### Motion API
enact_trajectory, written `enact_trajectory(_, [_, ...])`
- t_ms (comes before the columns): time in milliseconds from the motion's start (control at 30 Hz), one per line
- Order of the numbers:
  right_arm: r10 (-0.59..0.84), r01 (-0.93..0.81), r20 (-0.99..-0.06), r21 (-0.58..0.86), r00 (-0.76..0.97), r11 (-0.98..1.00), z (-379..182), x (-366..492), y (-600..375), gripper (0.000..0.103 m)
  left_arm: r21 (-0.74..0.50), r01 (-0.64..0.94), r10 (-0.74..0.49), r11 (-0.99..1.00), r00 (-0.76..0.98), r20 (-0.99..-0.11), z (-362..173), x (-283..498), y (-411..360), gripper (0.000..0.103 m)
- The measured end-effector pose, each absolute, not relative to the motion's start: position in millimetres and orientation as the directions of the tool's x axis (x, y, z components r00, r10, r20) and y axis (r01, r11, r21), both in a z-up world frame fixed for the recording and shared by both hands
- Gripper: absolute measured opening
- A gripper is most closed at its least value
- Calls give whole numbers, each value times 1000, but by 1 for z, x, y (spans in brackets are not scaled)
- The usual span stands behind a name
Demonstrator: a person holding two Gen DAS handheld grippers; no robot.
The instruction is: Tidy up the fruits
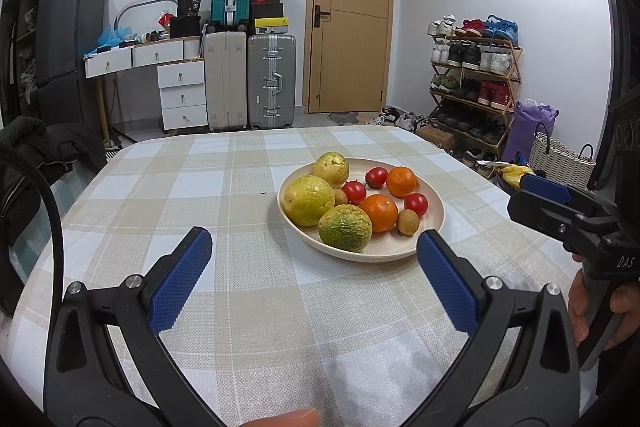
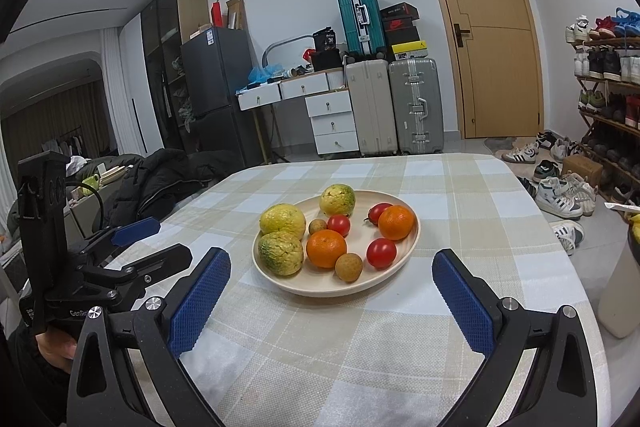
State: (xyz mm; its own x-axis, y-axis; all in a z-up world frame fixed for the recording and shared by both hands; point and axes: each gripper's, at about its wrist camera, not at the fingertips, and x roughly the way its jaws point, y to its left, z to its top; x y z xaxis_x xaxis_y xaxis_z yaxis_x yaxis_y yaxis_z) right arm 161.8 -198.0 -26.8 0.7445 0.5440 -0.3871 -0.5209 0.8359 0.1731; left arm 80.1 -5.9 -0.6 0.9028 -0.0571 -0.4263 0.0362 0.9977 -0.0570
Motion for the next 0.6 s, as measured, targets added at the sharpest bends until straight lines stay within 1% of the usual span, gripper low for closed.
enact_trajectory(600, [544,-519,-389,176,744,836,-26,162,-200,103,-57,37,-58,998,903,-426,0,81,-6,102])
